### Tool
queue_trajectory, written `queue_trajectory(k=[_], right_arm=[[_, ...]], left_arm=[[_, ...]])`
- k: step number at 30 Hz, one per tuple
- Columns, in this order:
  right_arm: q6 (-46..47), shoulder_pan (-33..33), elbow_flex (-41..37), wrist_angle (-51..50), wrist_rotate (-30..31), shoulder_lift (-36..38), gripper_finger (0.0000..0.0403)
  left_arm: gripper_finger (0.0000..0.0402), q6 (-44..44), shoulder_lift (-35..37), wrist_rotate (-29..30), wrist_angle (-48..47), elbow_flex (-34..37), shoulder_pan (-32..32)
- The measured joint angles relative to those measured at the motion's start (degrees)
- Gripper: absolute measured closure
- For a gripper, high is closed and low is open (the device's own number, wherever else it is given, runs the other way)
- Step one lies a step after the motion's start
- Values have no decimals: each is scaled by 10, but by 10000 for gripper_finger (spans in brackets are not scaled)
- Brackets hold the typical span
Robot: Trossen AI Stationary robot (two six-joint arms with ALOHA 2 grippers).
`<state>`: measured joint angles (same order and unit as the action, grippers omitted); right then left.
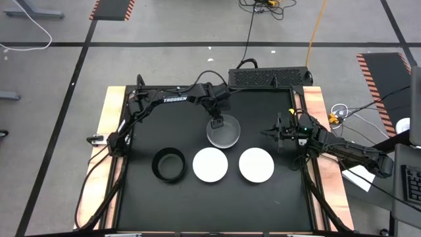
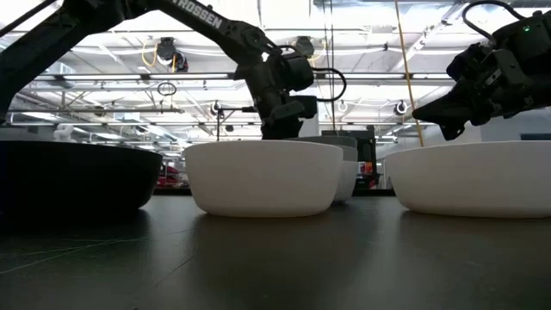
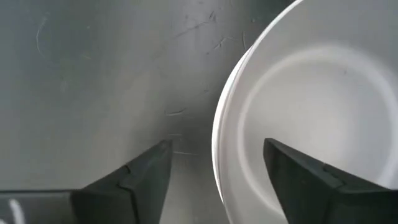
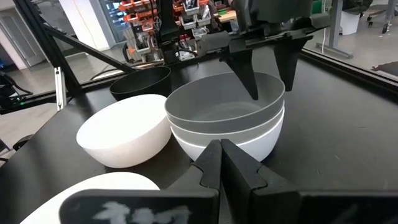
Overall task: Nest bowls inside each other
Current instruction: Stack the right white bowl on top of the grey bowl
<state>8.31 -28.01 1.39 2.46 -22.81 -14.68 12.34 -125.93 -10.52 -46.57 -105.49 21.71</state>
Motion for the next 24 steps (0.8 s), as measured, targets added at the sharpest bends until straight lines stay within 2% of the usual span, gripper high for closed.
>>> queue_trajectory(k=[9, 18, 24], right_arm=[[0, 0, 0, 0, 0, -1, 403], [1, 0, 0, 0, 0, -4, 403], [2, 0, 0, 0, 0, -4, 403]], left_arm=[[96, -6, 20, -9, -1, -1, 0], [94, -8, 29, -11, -15, -2, 2], [94, -11, 73, -2, -39, -2, 5]])
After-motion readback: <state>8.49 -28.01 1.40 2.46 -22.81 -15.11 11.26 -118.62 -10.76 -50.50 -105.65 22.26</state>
